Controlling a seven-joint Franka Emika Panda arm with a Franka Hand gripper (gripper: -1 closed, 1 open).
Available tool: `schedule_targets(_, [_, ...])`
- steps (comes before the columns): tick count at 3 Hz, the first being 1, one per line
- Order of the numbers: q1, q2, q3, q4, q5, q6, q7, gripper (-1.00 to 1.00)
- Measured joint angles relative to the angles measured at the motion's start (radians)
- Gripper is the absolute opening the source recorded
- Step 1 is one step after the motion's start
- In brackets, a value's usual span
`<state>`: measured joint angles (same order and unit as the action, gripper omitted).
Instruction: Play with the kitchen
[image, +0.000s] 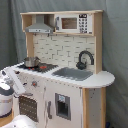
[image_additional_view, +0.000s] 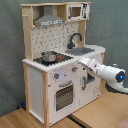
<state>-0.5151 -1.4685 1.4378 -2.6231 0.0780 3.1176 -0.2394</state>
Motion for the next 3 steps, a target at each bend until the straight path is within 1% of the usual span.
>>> schedule_targets(1, [0.0,-0.003,-0.025,0.047,0.0,-0.002,-0.086,1.0])
schedule_targets(2, [0.024,-0.017,-0.017,0.076,0.001,-0.019,0.006,1.0])
schedule_targets(3, [0.037,-0.028,-0.003,0.081,0.001,-0.02,0.117,1.0])
